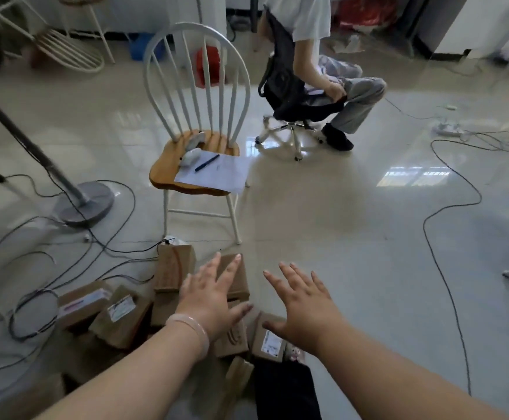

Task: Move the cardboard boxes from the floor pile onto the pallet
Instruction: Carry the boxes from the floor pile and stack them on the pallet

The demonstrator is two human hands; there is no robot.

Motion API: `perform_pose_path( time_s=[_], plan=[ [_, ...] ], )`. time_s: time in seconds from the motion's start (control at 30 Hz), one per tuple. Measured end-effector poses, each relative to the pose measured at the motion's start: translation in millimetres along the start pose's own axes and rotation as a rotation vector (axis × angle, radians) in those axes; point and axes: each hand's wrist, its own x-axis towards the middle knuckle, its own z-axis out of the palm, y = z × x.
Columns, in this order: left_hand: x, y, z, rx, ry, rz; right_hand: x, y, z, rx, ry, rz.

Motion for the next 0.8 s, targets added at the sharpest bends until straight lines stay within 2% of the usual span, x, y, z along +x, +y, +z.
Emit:
perform_pose_path(
  time_s=[0.23, 0.37, 0.5, 0.8],
  plan=[
    [96, -10, 27, -0.060, -0.033, -0.230, 131, 61, -1, -0.012, -0.128, -0.093],
    [158, -35, 73, -0.058, -0.074, -0.307, 213, 96, 36, 0.002, -0.187, -0.097],
    [226, -77, 149, -0.070, -0.105, -0.349, 298, 121, 112, -0.009, -0.233, -0.095],
    [356, -163, 381, -0.110, -0.131, -0.353, 446, 146, 346, 0.086, -0.257, -0.022]
  ],
)
